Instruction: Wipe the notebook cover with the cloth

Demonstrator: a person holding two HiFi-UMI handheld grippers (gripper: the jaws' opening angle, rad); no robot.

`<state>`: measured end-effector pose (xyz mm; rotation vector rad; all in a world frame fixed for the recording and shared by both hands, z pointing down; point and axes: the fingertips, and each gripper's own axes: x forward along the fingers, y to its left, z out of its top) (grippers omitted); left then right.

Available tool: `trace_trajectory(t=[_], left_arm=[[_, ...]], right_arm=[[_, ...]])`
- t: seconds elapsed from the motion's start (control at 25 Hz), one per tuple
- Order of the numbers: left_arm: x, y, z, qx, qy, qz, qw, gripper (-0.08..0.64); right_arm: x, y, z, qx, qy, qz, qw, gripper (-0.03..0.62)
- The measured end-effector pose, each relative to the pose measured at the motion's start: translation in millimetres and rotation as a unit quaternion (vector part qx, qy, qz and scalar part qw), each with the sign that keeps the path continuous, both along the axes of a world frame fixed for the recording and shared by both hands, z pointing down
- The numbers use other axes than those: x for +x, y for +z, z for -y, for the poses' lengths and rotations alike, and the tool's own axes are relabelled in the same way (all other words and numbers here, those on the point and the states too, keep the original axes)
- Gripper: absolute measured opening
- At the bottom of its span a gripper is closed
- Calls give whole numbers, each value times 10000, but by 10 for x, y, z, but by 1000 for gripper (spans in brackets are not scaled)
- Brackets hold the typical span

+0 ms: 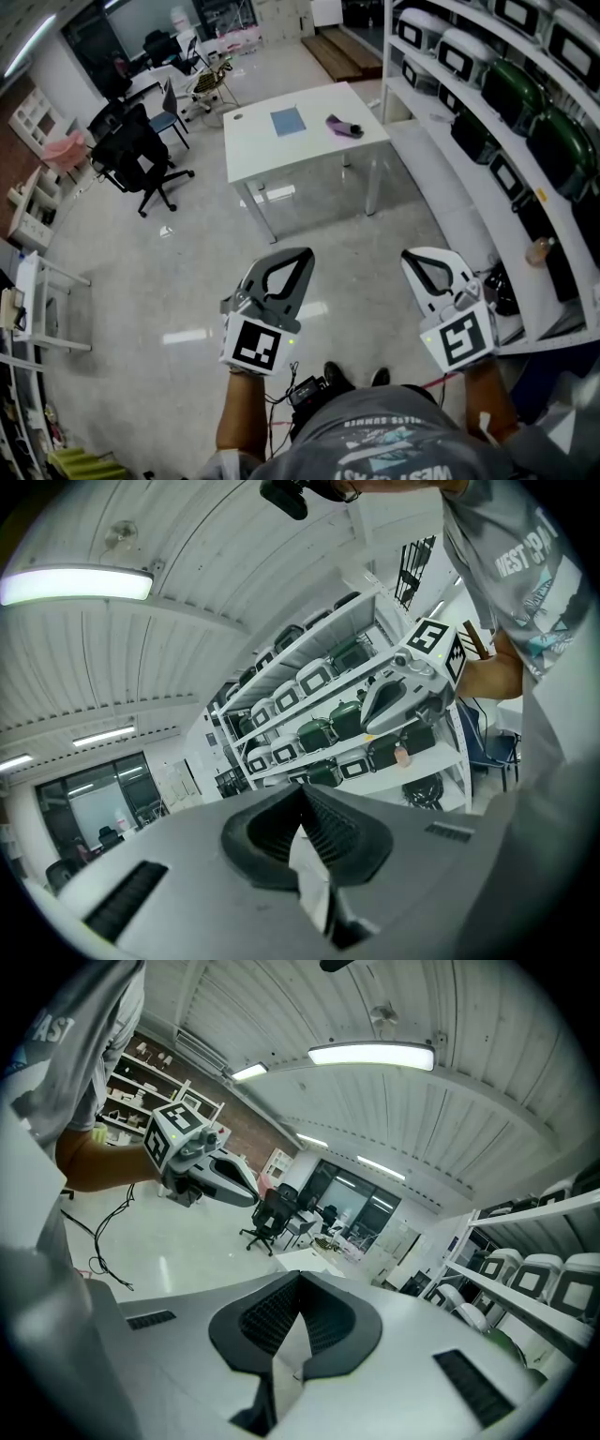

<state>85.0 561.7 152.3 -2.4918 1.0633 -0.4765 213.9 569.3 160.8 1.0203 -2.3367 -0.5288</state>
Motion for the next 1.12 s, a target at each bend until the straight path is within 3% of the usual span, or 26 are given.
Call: trace_trajectory(t=[0.28,1.12], left_arm=[[-94,43,89,-18,79,-30,10000,3],[-530,8,534,22,12,-59,10000,3]], right_arm=[[-74,-3,123,-23,119,287,9995,31],[-411,-100,707,179,175,209,9995,32]])
